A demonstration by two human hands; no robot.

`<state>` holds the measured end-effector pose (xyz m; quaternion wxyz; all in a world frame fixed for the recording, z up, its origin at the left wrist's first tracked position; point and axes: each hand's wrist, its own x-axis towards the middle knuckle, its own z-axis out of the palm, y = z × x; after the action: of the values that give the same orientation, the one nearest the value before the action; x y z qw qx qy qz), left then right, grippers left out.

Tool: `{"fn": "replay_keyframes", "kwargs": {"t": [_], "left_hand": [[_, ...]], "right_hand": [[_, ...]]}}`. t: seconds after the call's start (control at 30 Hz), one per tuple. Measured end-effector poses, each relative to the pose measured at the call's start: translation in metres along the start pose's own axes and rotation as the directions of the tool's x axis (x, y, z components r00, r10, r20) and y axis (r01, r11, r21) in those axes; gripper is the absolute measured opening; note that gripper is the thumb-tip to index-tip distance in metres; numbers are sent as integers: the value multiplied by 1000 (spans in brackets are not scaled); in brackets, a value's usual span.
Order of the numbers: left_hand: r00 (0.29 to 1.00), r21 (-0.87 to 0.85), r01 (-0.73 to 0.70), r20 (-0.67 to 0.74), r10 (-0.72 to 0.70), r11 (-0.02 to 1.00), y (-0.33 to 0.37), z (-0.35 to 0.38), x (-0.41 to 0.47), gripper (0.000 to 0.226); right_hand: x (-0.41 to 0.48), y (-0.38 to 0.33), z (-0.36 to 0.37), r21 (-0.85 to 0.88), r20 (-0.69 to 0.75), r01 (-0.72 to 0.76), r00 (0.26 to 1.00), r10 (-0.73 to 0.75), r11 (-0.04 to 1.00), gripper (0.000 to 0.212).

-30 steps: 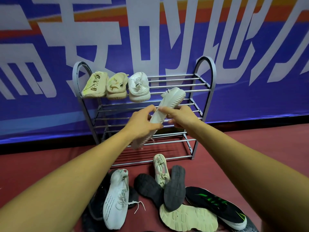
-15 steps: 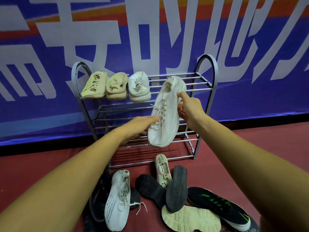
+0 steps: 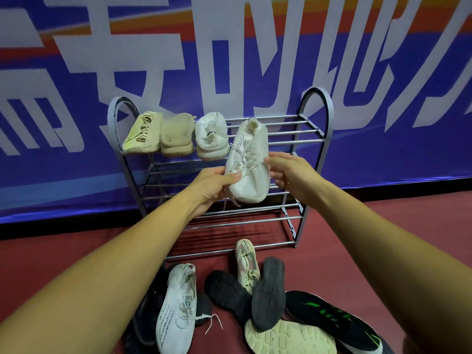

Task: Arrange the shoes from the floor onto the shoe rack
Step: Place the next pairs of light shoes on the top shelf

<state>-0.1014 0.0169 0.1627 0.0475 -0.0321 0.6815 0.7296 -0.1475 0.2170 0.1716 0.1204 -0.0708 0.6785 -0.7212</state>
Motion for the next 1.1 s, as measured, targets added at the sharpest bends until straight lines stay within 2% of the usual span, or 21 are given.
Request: {"fn": "replay_keyframes", "kwargs": {"t": [0.07, 0.17, 0.3, 0.4, 0.5, 0.63, 0.7, 0.8, 0.87, 0.97, 1.1], "left_hand": [[999, -44, 2, -38, -4, 999, 2, 5, 3, 24], [997, -45, -6, -76, 2, 999, 2, 11, 10, 24], [997, -38, -20, -77, 17, 999, 3, 14, 13, 32], [999, 78, -32, -42, 35, 996, 0, 11, 12, 38], [990, 167, -72, -109, 91, 983, -2, 10, 11, 34], [991, 140, -83, -92, 96, 987, 0, 12, 11, 22], [991, 135, -85, -90, 98, 987, 1, 14, 11, 26], [981, 113, -132, -125, 145, 985, 1, 14, 14, 27], [969, 151, -153, -172, 178, 977, -2, 14, 17, 29], [960, 252, -104, -226, 163, 962, -7, 16, 20, 31], [963, 204, -90, -232, 137, 975, -6, 22, 25, 27]], "right_hand": [[-3, 2, 0, -75, 69, -78, 994, 83, 994, 29], [-4, 2, 2, -90, 6, -131, 991, 132, 987, 33], [1, 5, 1, -25, -79, -50, 996, 48, 998, 16], [6, 8, 0, 13, -127, 5, 992, -4, 1000, 14], [10, 8, 3, 21, -198, 26, 980, -22, 999, 12], [12, 5, 8, 112, -255, 67, 966, -37, 991, 9], [13, 5, 10, 134, -274, 84, 961, -44, 987, 15], [17, 9, 14, 155, -305, 88, 952, -37, 984, 10], [18, 9, 16, 166, -304, 86, 952, -33, 982, 7], [16, 7, 17, 194, -250, 66, 968, -16, 979, 17], [13, 7, 12, 258, -154, 15, 988, 25, 966, 23]]}}
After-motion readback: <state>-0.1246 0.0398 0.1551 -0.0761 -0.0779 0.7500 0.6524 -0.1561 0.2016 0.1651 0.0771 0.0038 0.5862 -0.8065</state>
